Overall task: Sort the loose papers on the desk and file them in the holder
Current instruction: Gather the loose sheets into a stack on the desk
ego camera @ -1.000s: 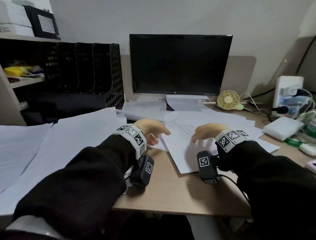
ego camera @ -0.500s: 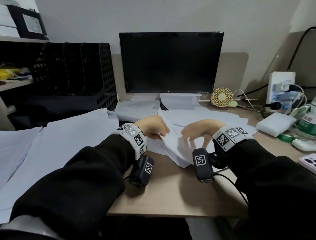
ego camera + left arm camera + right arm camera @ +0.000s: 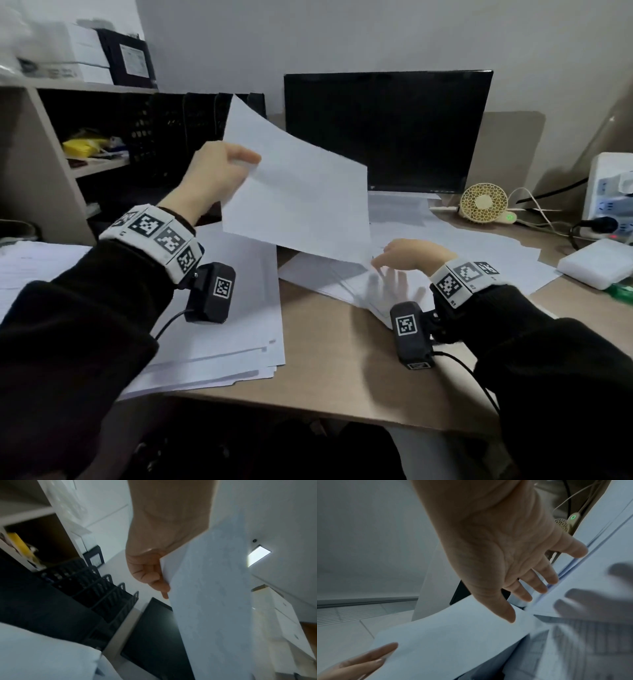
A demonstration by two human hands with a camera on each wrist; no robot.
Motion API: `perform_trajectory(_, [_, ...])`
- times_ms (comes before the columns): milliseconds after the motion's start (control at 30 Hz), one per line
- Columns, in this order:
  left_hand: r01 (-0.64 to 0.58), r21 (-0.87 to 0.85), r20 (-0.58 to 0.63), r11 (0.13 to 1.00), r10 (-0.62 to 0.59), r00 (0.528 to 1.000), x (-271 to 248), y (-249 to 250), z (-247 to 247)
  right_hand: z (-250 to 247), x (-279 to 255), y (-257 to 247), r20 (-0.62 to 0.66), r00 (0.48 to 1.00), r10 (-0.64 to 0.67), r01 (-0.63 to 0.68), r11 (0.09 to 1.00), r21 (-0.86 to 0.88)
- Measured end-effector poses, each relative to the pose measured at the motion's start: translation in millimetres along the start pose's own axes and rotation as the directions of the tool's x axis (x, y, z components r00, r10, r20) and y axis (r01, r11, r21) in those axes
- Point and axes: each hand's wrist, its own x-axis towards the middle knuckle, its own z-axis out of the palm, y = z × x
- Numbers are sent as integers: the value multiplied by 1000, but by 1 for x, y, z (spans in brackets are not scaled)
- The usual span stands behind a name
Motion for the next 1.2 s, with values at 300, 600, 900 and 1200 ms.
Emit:
perform_trajectory(300, [269, 102, 15, 958, -272, 962, -54, -52, -57, 19, 1, -30, 5, 996, 92, -85, 943, -321])
perform_trajectory(600, [588, 232, 387, 775, -628, 675, -96, -72, -62, 17, 1, -28, -67, 996, 50, -72, 923, -378])
perform_trajectory(900, [551, 379, 432, 743, -669, 604, -104, -68, -73, 16, -8, -24, -231, 972, 42, -124, 927, -354])
perform_trajectory(1200, [473, 510, 465, 719, -692, 552, -100, -64, -66, 17, -8, -31, -173, 984, -32, -45, 906, -422])
